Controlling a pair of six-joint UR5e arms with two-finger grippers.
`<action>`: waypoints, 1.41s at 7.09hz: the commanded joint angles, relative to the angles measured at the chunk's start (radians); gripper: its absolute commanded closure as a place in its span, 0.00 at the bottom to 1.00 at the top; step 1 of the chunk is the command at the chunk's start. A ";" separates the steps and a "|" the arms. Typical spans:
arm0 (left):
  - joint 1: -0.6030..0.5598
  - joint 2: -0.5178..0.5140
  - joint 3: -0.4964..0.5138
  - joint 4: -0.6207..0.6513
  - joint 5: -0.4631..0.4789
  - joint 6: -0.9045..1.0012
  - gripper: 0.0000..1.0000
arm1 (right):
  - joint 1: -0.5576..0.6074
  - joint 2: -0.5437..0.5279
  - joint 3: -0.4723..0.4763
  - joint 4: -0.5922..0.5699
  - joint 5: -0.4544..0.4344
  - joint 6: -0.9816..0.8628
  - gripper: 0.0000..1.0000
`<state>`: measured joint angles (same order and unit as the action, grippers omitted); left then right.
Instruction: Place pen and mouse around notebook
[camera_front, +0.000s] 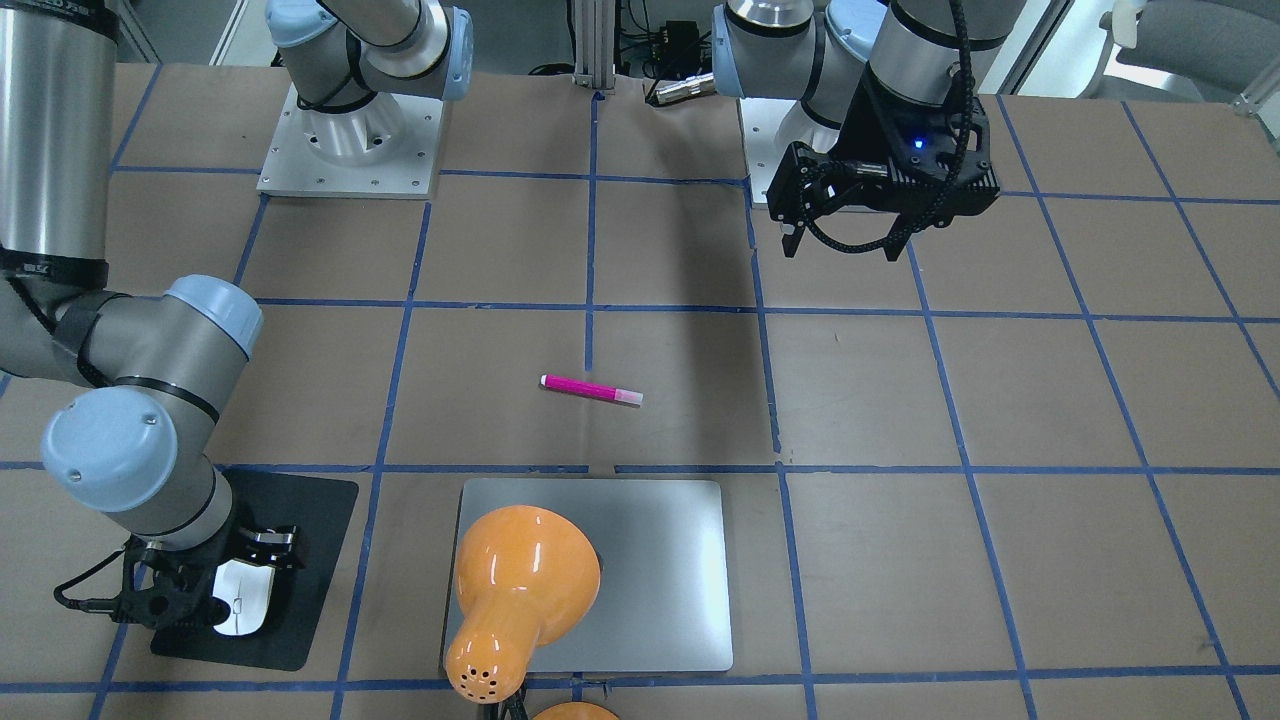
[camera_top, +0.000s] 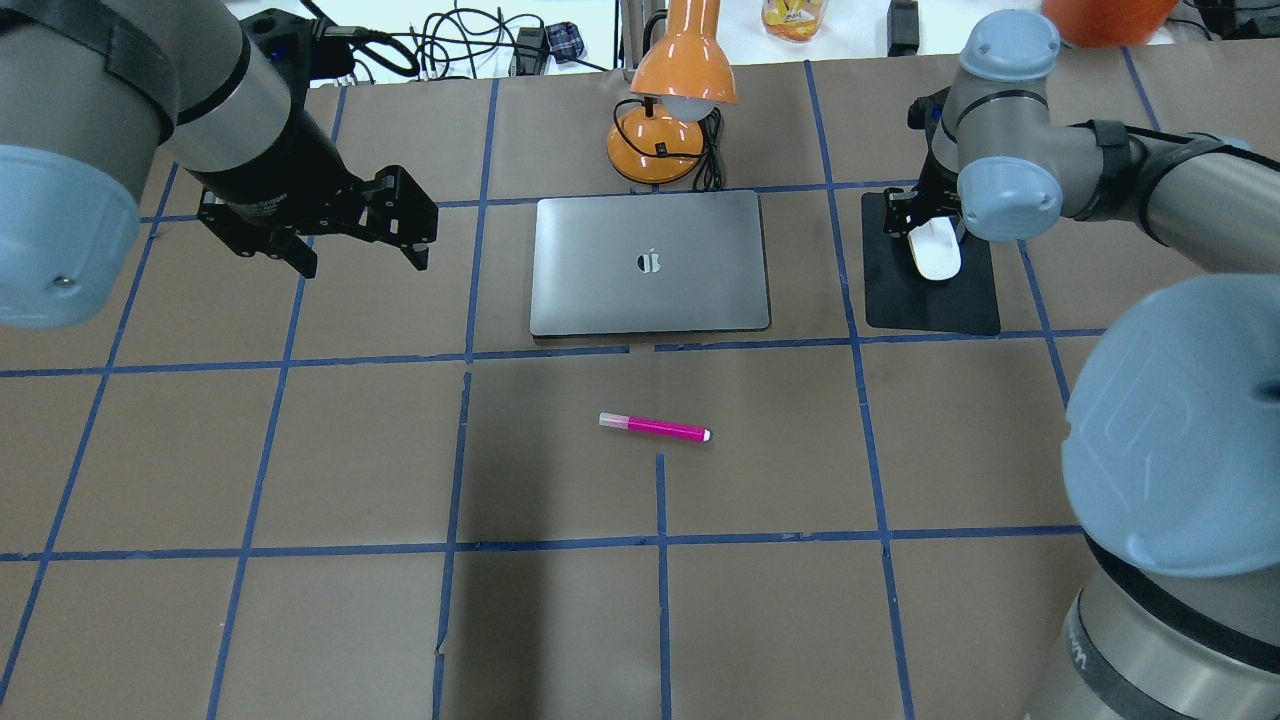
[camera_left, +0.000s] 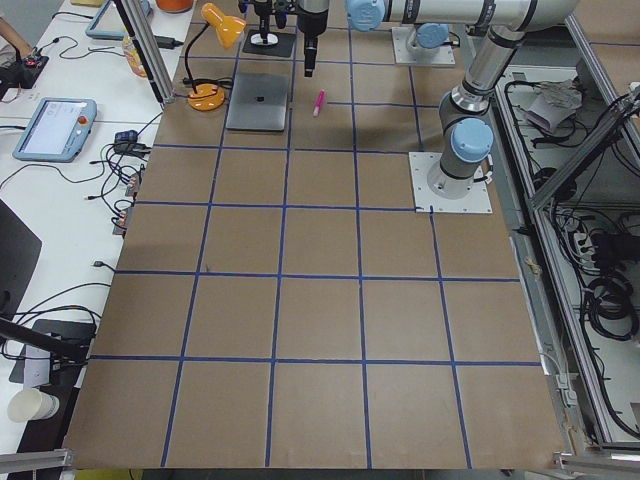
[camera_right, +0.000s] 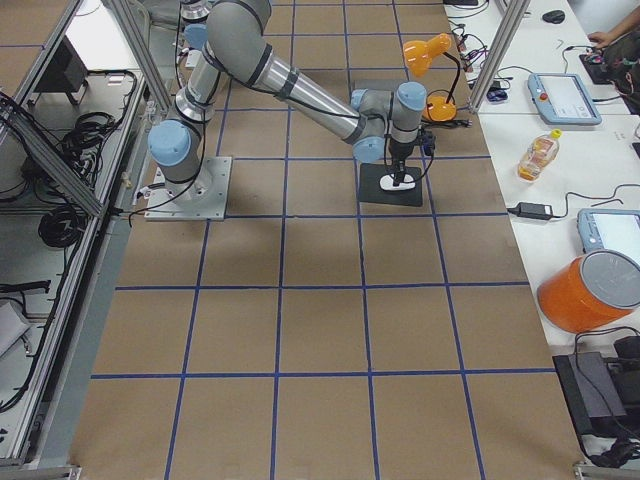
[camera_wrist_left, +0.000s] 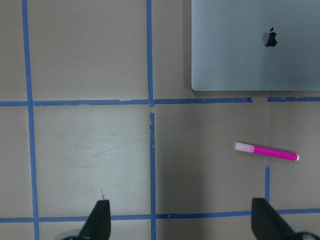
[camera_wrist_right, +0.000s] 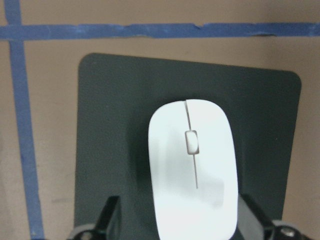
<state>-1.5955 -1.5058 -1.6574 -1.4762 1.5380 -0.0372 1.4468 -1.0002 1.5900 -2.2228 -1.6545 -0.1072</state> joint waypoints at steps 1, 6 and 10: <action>0.000 -0.014 0.007 -0.009 -0.004 -0.003 0.00 | 0.015 -0.128 0.001 0.105 -0.001 0.000 0.00; 0.002 -0.017 0.007 -0.009 -0.001 -0.004 0.00 | 0.015 -0.579 0.018 0.670 0.085 0.047 0.00; 0.002 -0.019 0.008 -0.009 -0.001 -0.006 0.00 | 0.056 -0.664 0.091 0.690 0.082 0.047 0.00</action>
<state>-1.5939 -1.5251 -1.6507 -1.4837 1.5377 -0.0429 1.4896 -1.6467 1.6652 -1.5338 -1.5722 -0.0600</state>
